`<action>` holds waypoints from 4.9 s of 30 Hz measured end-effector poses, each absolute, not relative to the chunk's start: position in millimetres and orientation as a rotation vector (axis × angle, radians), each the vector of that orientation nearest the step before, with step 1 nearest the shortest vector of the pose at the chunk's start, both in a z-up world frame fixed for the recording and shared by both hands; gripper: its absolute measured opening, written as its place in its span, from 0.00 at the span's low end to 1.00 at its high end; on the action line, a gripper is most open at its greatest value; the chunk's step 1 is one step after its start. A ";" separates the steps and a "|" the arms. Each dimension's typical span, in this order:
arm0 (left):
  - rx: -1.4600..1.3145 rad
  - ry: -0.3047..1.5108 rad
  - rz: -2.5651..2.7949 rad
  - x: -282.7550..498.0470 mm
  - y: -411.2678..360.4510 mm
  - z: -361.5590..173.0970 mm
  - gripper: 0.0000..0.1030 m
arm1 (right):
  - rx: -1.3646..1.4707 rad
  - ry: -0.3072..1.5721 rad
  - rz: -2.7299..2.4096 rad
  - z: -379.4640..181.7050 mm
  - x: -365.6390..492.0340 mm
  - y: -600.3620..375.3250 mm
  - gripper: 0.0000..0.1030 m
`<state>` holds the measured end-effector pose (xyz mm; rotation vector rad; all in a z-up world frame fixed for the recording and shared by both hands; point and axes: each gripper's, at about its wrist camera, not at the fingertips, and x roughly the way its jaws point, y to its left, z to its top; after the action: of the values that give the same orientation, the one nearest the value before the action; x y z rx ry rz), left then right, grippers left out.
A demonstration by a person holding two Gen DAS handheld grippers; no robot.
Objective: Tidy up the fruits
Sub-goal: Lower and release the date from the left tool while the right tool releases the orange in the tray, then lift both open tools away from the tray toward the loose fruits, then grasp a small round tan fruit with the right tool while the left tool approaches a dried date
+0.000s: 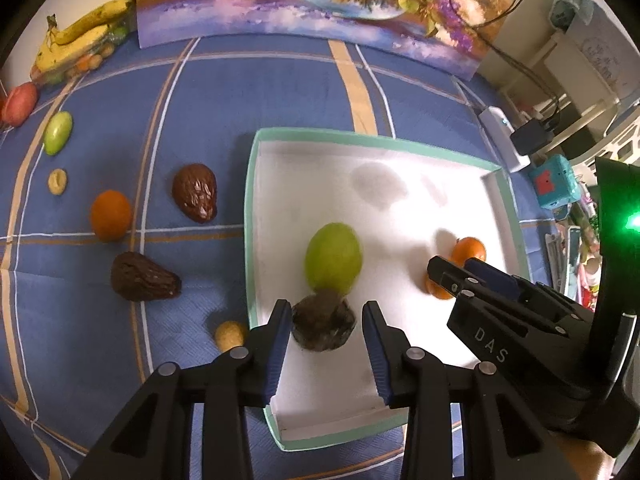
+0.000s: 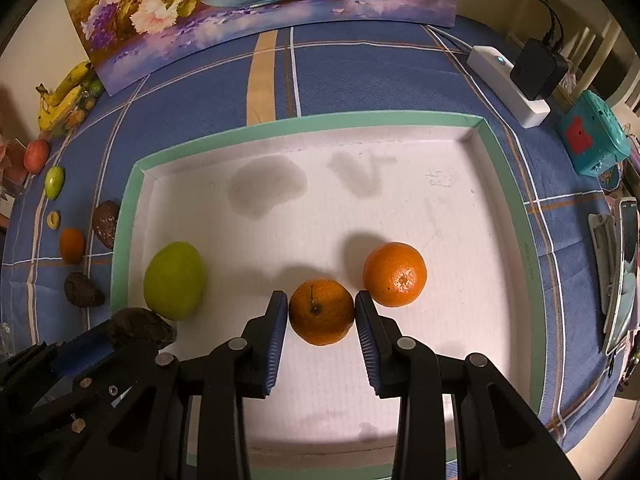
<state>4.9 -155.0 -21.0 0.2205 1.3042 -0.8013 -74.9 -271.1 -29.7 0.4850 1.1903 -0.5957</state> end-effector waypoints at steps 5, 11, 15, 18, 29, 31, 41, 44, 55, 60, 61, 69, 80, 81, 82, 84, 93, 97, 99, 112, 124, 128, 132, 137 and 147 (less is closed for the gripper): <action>0.181 1.257 -0.816 8.6 -148.3 -2.8 0.39 | 0.467 1.140 -0.602 -10.1 -76.4 -269.7 0.37; 0.151 1.223 -0.792 16.4 -137.2 9.2 0.39 | 0.448 1.089 -0.608 9.6 -79.3 -265.8 0.37; 0.129 1.219 -0.782 21.2 -129.5 10.3 0.39 | 0.446 1.079 -0.608 13.3 -79.3 -264.0 0.37; 0.121 1.220 -0.775 23.1 -128.3 9.6 0.39 | 0.447 1.076 -0.609 14.0 -79.6 -263.2 0.37; 0.117 1.220 -0.764 25.3 -126.2 9.5 0.39 | 0.446 1.080 -0.604 13.0 -80.2 -263.1 0.37; 0.116 1.222 -0.759 26.7 -125.6 9.2 0.39 | 0.446 1.080 -0.606 12.8 -80.3 -262.8 0.37; 0.159 1.196 -0.599 38.6 -115.5 1.9 0.97 | 0.431 1.095 -0.617 9.9 -78.9 -262.6 0.62; 0.184 1.181 -0.543 43.1 -110.6 -1.2 1.00 | 0.421 1.104 -0.620 7.6 -78.3 -263.9 0.66; 0.249 1.105 -0.472 48.2 -104.6 1.7 1.00 | 0.348 1.083 -0.656 9.5 -78.3 -262.2 0.93; 0.273 1.081 -0.463 48.7 -104.2 4.9 1.00 | 0.349 1.017 -0.640 17.7 -79.7 -261.3 0.93; 0.278 1.078 -0.468 48.7 -104.0 5.4 1.00 | 0.344 1.006 -0.638 19.4 -79.3 -260.2 0.93; 0.279 1.063 -0.460 53.6 -97.4 7.8 1.00 | 0.339 0.976 -0.648 22.3 -75.9 -258.5 0.93; 0.263 1.018 -0.405 73.7 -67.8 19.3 1.00 | 0.319 0.955 -0.570 26.1 -62.9 -242.2 0.93; 0.259 1.014 -0.397 76.3 -63.8 20.7 1.00 | 0.317 0.949 -0.558 26.9 -60.9 -239.3 0.93; 0.255 1.008 -0.387 79.1 -58.8 22.6 1.00 | 0.315 0.940 -0.540 27.8 -57.4 -234.5 0.93; 0.253 0.995 -0.365 83.8 -48.5 26.4 1.00 | 0.314 0.929 -0.509 29.0 -51.8 -226.8 0.93; 0.231 0.967 -0.306 99.7 -11.3 40.7 1.00 | 0.286 0.897 -0.369 33.4 -23.5 -182.8 0.93; 0.218 0.955 -0.304 102.2 -1.7 47.0 1.00 | 0.270 0.884 -0.328 35.0 -15.6 -167.0 0.93; 0.202 0.956 -0.309 103.1 1.9 48.7 1.00 | 0.270 0.888 -0.303 33.3 -13.2 -162.4 0.93; 0.209 1.009 -0.315 107.7 -1.7 31.5 1.00 | 0.211 1.026 -0.218 4.2 3.6 -134.3 0.57; 0.220 1.075 -0.353 110.1 -11.8 10.8 1.00 | 0.179 1.207 -0.176 -32.8 10.8 -121.6 0.37; 0.215 1.108 -0.347 113.7 -11.6 1.1 1.00 | 0.171 1.235 -0.171 -38.9 9.9 -120.8 0.36; 0.215 1.154 -0.343 116.7 -13.1 -12.2 1.00 | 0.148 1.256 -0.170 -42.8 9.3 -117.5 0.35; 0.182 1.168 -0.341 119.4 -9.7 -13.8 1.00 | 0.099 1.278 -0.185 -45.8 9.6 -114.2 0.30; 0.116 1.184 -0.326 126.6 1.3 -12.4 1.00 | 0.008 1.317 -0.210 -50.2 14.9 -95.1 0.26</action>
<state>126.6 1.3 -12.4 0.1159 1.1836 -0.3264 14.9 -95.1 -50.2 0.0079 1.3174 -0.2095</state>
